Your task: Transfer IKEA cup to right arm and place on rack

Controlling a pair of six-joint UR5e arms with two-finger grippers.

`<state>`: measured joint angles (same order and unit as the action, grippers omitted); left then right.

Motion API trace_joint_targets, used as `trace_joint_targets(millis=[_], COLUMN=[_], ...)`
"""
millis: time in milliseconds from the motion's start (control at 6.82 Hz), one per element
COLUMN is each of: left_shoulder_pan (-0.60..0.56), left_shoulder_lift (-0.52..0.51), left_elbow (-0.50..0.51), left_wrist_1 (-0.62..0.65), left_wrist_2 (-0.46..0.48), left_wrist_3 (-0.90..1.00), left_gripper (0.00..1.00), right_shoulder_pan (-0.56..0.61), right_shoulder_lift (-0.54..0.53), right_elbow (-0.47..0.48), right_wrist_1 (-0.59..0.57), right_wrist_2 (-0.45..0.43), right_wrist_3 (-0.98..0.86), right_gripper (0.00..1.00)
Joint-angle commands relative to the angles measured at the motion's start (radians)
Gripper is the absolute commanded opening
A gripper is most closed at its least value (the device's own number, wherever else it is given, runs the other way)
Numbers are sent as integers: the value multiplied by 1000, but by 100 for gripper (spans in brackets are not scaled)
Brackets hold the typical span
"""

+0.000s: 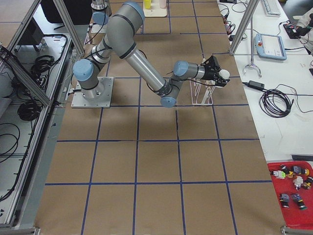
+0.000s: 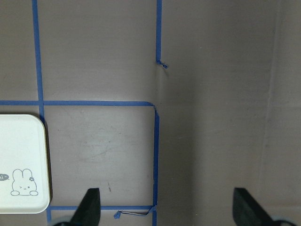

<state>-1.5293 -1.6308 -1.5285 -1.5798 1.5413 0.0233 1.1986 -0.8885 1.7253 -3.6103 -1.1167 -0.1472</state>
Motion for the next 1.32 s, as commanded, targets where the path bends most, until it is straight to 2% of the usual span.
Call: trace_joint_targets(millis=[0, 147, 293, 440, 1174], left_shoulder_pan=[0, 0, 0, 0, -2], left_shoulder_lift=[23, 29, 28, 26, 25], left_elbow=[-39, -42, -39, -38, -12], left_wrist_1=[7, 7, 12, 15, 14], left_wrist_2=[2, 0, 0, 0, 22], left_wrist_3=[1, 3, 1, 3, -2], left_gripper=[99, 99, 99, 99, 99], right_shoulder_pan=[-1, -1, -1, -1, -2], right_shoulder_lift=[5, 5, 3, 0, -15], right_elbow=[13, 16, 19, 16, 14], right_wrist_1=[-4, -2, -4, 7, 15], right_wrist_2=[-6, -12, -12, -17, -15], right_wrist_3=[-2, 0, -2, 5, 9], right_gripper=[7, 9, 42, 98, 100])
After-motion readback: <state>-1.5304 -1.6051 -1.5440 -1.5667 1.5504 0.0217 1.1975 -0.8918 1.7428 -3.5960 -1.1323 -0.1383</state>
